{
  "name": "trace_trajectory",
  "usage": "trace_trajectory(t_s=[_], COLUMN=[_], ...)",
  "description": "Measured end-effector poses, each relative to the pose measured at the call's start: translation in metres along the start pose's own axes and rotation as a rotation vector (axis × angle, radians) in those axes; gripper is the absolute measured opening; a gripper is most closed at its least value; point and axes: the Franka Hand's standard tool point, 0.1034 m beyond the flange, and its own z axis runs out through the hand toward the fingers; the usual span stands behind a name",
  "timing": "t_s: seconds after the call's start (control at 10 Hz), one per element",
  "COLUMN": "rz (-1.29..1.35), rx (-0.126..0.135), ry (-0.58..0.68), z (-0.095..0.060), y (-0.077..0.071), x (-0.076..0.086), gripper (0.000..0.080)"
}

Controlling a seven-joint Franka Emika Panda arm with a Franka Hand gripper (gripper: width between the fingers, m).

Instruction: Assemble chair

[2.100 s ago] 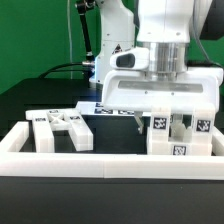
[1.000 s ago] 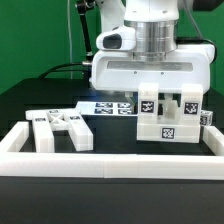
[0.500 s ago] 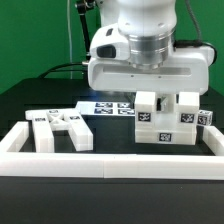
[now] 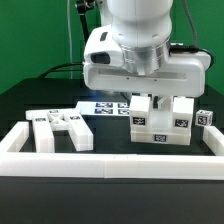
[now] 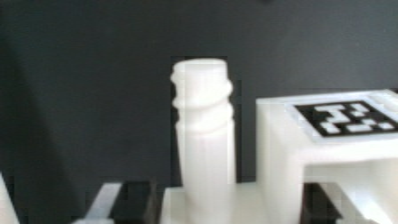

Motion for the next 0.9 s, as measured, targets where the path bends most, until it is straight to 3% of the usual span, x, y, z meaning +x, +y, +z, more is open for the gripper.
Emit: trace_trajectory(t_s=[0.4, 0.6, 0.9], rz=[0.011, 0.056, 0.081], rx=[-0.002, -0.011, -0.032], ry=[-0.021, -0.202, -0.357], z=[0.003, 0.007, 0.007], y=[0.006, 0.015, 0.021], x=[0.0, -0.015, -0.013], gripper=[0.0333, 0.0333, 0.0333])
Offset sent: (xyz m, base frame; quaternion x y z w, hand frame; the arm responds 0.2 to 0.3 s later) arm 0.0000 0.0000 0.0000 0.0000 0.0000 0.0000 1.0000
